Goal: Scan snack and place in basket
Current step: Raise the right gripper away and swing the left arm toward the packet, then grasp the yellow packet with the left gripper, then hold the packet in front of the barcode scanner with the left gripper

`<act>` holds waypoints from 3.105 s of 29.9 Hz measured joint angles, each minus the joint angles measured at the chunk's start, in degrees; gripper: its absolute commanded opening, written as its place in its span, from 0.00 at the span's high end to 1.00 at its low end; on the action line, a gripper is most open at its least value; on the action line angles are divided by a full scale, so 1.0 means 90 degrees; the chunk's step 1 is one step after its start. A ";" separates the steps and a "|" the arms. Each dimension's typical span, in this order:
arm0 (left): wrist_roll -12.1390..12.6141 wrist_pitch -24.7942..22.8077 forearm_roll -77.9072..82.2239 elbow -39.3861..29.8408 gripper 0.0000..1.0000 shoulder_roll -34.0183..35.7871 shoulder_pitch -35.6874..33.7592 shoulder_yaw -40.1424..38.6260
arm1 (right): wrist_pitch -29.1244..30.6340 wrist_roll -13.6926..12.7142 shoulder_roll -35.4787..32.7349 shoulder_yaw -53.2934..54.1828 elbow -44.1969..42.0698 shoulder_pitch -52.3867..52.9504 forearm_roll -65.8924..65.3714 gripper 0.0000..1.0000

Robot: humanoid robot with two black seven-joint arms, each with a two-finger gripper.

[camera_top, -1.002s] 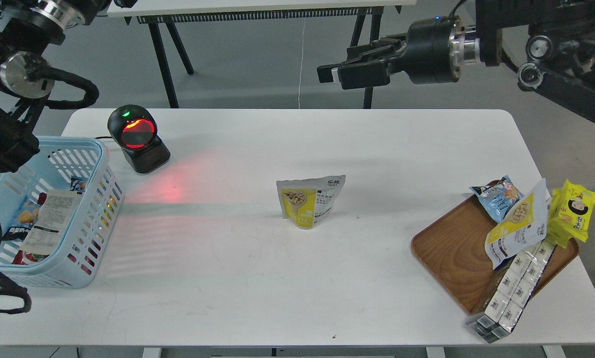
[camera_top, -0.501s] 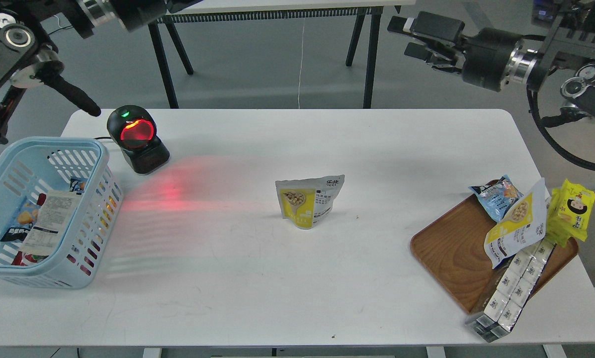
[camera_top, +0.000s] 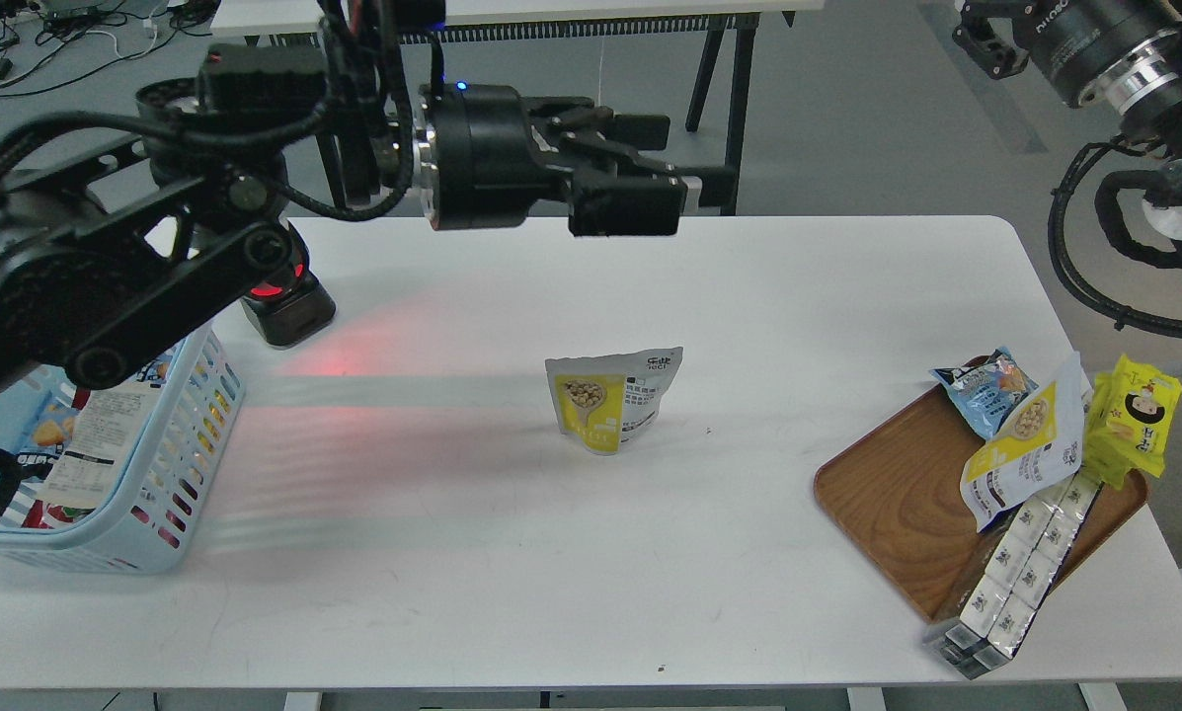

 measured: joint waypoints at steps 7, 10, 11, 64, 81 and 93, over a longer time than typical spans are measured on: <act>-0.0006 0.0000 0.2379 -0.0049 0.05 -0.0475 -0.0023 0.1040 | 0.0001 0.0000 0.0549 0.0491 -0.0016 -0.0840 0.1337 0.01; -0.0007 0.0000 0.2649 0.0119 0.07 -0.0692 0.0016 0.1251 | 0.0001 0.0000 0.0723 0.1003 -0.0001 -0.1342 0.1376 0.01; -0.0008 0.0000 0.2674 0.0210 0.07 -0.0743 0.0021 0.1306 | 0.0001 0.0000 0.0794 0.1107 0.0007 -0.1466 0.1378 0.01; -0.0316 0.0000 0.2694 0.1652 1.00 -0.0996 0.0047 0.2043 | 0.0001 0.0000 0.0901 0.1272 0.0024 -0.1826 0.1310 0.01; -0.0730 0.0000 0.2694 -0.0152 1.00 0.1320 0.0074 0.1559 | 0.0001 0.0000 0.0881 0.1283 0.0002 -0.1798 0.1312 0.01; -0.1020 0.0000 0.2694 -0.0103 1.00 0.2646 0.0326 0.1506 | 0.0001 0.0000 0.0880 0.1305 -0.0005 -0.1814 0.1310 0.01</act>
